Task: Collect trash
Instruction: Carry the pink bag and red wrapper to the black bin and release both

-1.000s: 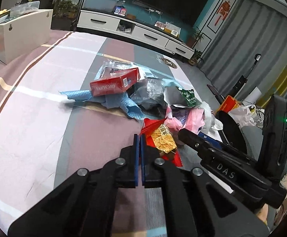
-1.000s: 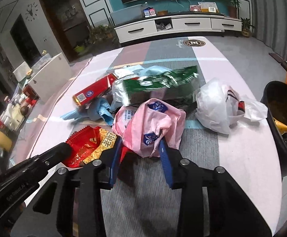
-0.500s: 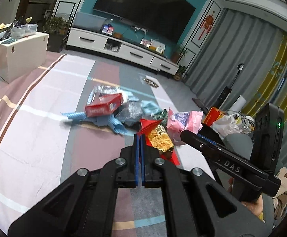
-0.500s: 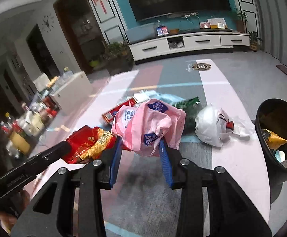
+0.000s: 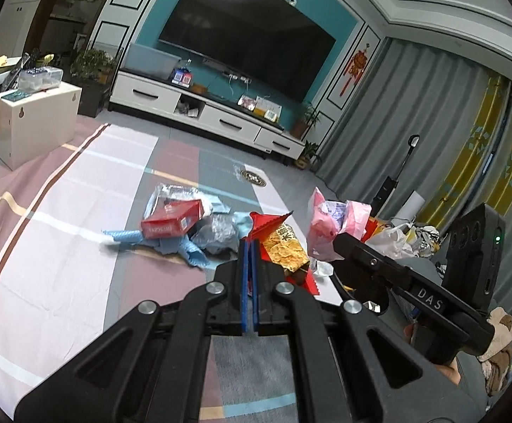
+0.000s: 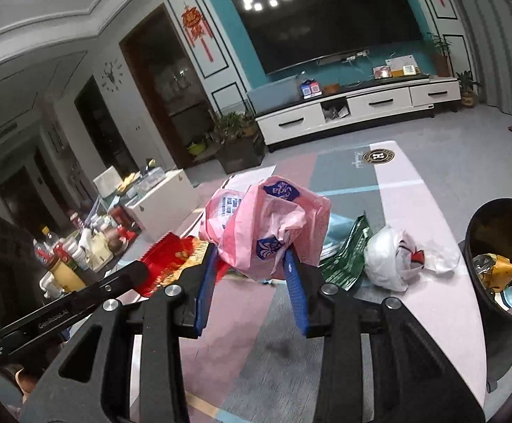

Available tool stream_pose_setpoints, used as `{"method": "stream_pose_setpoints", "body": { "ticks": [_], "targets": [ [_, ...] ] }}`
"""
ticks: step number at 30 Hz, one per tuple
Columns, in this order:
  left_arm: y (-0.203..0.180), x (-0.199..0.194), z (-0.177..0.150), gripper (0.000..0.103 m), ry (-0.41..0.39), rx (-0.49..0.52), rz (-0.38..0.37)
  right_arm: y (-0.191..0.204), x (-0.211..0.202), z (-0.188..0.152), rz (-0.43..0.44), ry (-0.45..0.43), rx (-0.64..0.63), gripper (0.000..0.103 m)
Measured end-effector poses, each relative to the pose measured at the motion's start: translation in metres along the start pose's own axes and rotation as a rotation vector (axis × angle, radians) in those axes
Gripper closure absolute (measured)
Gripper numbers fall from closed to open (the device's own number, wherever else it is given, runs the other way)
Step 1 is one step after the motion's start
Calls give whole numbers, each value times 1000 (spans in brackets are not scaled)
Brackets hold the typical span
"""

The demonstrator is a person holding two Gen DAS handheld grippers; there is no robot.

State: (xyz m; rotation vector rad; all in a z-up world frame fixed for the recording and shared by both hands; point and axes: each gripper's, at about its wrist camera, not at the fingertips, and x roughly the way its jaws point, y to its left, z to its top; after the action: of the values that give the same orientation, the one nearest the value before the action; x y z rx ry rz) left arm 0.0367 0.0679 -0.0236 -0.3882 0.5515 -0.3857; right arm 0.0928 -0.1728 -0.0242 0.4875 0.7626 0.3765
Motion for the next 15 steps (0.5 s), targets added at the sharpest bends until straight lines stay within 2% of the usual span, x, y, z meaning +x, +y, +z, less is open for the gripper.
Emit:
{"method": "stream_pose_setpoints", "body": {
  "ticks": [6,15],
  "targets": [
    [0,-5,6,100,-28,0,-18,-7,-8,6,10,-31,43,65],
    [-13,-6,11,100,-37,23,-48,-16,-24,7,-73,-46,94,65]
  ]
}}
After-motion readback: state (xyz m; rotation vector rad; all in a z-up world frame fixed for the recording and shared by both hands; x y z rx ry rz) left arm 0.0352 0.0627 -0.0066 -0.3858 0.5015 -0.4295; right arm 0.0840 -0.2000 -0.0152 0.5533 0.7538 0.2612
